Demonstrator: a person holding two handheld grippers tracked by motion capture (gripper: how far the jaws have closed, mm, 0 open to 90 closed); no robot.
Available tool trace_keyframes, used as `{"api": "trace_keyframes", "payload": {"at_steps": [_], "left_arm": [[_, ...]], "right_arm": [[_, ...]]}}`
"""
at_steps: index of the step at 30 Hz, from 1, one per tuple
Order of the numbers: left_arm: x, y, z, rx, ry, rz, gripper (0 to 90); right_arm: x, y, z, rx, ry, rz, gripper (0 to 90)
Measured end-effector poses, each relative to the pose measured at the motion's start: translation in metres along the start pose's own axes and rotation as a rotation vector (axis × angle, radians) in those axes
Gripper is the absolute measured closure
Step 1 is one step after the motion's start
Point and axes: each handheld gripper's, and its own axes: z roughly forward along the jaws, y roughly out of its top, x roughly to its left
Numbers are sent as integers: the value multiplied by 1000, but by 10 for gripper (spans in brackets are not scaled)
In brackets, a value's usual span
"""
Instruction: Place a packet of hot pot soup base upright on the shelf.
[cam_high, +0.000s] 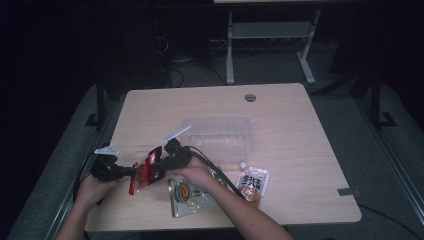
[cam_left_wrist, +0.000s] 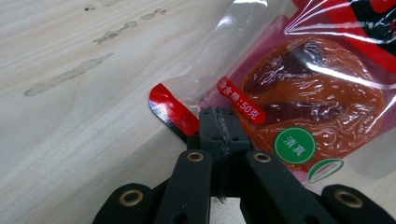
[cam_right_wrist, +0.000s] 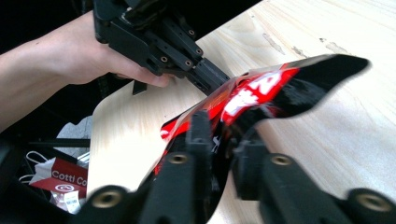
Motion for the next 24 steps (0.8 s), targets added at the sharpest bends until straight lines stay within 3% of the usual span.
{"api": "trace_keyframes", "payload": {"at_steps": [3, 6, 9, 16, 24], "left_arm": [[-2, 0, 0, 3, -10, 7, 900], [-2, -2, 2, -10, -48, -10, 900], [-3, -2, 1, -2, -53, 2, 899], [-16, 4, -7, -39, -84, 26, 844], [-32, 13, -14, -48, -73, 69, 732]], "right_arm": [[5, 0, -3, -15, 10, -49, 896], [7, 0, -6, -22, 16, -68, 898], [10, -1, -12, -50, 36, -98, 899], [15, -2, -38, -103, 79, -126, 900], [22, -3, -74, -129, 92, -181, 900]]}}
